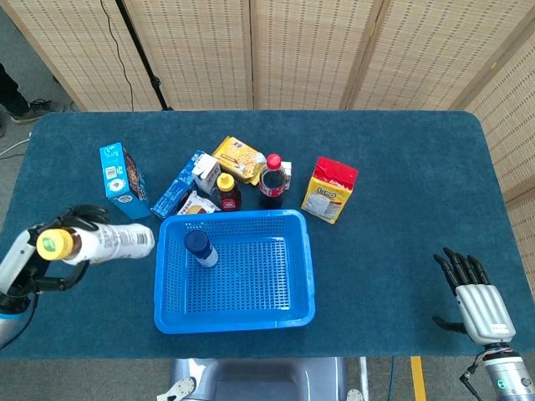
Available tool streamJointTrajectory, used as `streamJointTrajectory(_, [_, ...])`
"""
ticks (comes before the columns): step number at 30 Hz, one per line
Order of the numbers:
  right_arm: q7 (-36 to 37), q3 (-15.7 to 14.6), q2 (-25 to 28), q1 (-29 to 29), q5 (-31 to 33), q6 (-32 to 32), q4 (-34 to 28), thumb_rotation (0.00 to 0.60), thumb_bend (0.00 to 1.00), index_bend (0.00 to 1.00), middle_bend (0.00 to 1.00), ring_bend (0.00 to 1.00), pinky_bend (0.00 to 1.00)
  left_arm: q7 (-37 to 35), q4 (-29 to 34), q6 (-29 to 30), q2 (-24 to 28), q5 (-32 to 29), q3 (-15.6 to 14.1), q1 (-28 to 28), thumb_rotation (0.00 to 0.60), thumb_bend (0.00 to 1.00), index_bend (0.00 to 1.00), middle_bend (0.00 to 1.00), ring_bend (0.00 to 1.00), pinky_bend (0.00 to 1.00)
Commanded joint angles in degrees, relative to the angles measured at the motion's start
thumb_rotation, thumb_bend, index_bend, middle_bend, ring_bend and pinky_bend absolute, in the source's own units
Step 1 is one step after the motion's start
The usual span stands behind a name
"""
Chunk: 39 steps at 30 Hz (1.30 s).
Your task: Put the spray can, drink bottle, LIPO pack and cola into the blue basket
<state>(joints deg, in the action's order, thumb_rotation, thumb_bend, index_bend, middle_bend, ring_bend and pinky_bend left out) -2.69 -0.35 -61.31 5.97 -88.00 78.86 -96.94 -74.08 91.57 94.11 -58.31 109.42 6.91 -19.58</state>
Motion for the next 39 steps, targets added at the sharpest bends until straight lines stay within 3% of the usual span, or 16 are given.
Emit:
streamJointTrajectory(1, [0.1, 0.0, 0.1, 0.0, 0.1, 0.0, 0.0, 0.6, 0.0, 0.0, 0.0, 0.0, 0.0, 3.9, 5.1, -0.8, 2.0, 5.3, -3.6, -1.7, 0.6, 0.63, 0.59, 0.43, 0.37, 0.38])
streamJointTrajectory(7, [0.7, 0.1, 0.3, 0.0, 0.2, 0.0, 0.1, 0.6, 0.0, 0.0, 0.0, 0.0, 0.0, 10.5, 9.5, -6.1, 0.4, 7.6, -6.3, -4.5, 0.6, 0.63, 0.59, 0.43, 0.37, 0.38])
streamJointTrajectory(16, [0.6, 0.0, 0.4, 0.1, 0.4, -0.4, 0.0, 0.6, 0.0, 0.0, 0.0, 0.0, 0.0, 16.1, 10.9, -20.1, -6.9, 1.2, -7.1, -11.4, 0.6, 0.63, 0.59, 0.43, 0.37, 0.38])
streamJointTrajectory(22, [0.7, 0.2, 0.5, 0.1, 0.9, -0.5, 0.0, 0.6, 0.0, 0.0, 0.0, 0.0, 0.0, 18.1, 8.7, -23.7, -11.1, -2.6, -7.5, -13.6, 0.6, 0.63, 0.59, 0.43, 0.37, 0.38])
streamJointTrajectory(34, [0.9, 0.1, 0.6, 0.1, 0.9, -0.5, -0.1, 0.6, 0.0, 0.0, 0.0, 0.0, 0.0, 20.1, 4.5, -26.4, -14.6, -6.1, -9.8, -15.0, 0.6, 0.6, 0.57, 0.43, 0.35, 0.38])
streamJointTrajectory(36, [0.8, 0.1, 0.6, 0.1, 0.9, -0.5, -0.1, 0.6, 0.0, 0.0, 0.0, 0.0, 0.0, 18.9, 3.8, -26.2, -14.4, -4.8, -10.7, -15.5, 0.6, 0.57, 0.48, 0.35, 0.28, 0.37])
streamJointTrajectory(38, [0.8, 0.1, 0.6, 0.1, 0.9, -0.5, -0.1, 0.6, 0.0, 0.0, 0.0, 0.0, 0.0, 17.3, 2.5, -25.6, -13.7, -2.3, -12.0, -16.4, 0.6, 0.52, 0.26, 0.16, 0.13, 0.29])
streamJointTrajectory(39, [0.8, 0.1, 0.6, 0.1, 0.9, -0.5, -0.1, 0.6, 0.0, 0.0, 0.0, 0.0, 0.0, 17.0, 1.8, -25.1, -13.6, -1.6, -12.4, -16.6, 0.6, 0.49, 0.12, 0.06, 0.05, 0.19])
